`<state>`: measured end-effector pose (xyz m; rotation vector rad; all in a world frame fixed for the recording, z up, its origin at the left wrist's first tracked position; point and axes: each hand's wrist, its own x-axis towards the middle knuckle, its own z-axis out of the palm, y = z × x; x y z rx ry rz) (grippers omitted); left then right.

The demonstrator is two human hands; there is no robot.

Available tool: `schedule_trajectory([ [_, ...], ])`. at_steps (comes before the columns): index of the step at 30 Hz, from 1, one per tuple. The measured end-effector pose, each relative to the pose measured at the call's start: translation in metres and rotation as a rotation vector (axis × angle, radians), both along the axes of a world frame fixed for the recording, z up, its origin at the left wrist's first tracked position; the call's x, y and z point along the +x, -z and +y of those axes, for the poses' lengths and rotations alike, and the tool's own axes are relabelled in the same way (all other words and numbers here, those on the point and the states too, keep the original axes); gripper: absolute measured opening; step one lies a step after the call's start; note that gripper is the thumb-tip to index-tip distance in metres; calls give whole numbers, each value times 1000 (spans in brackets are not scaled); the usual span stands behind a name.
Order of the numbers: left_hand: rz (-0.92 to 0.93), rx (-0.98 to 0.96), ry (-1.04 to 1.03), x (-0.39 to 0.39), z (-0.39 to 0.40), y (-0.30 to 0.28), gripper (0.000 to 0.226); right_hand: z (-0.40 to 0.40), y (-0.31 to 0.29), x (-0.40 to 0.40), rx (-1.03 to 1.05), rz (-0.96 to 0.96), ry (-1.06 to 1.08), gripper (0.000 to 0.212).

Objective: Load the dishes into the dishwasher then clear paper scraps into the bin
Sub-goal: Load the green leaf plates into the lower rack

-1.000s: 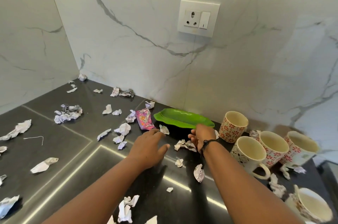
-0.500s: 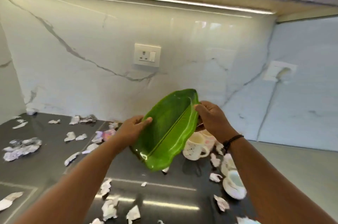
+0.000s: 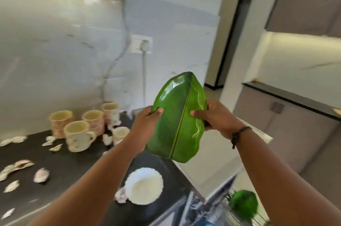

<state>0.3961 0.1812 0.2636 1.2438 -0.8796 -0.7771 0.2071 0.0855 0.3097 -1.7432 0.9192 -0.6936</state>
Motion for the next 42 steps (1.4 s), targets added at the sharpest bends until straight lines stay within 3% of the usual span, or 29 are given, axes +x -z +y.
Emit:
schedule_trajectory([
  [4,-75,25,188,-84,-59,7,12,-25,5,-109,15,64,151,21],
  [9,-147,195,522,-216,-137,42,5,-64,39,-259,-34,158,437,18],
  [12,-272,241,529,-287,-191,88,21,-87,83,-333,-94,292,567,12],
  [15,-383,320,553,-355,-239,147,14,-110,140,-395,-125,449,642,10],
  [17,-355,410,543,-386,-254,181,24,-119,182,-425,-96,531,664,2],
  [19,-338,499,527,-408,-263,217,27,-129,228,-450,-29,594,643,8],
  [25,-544,708,518,-415,-253,345,31,-133,380,-459,212,681,439,36],
  [31,-538,896,507,-406,-276,467,33,-131,497,-438,370,705,419,20],
  [42,-554,728,421,-410,-417,587,13,-246,607,-424,210,679,601,20],
])
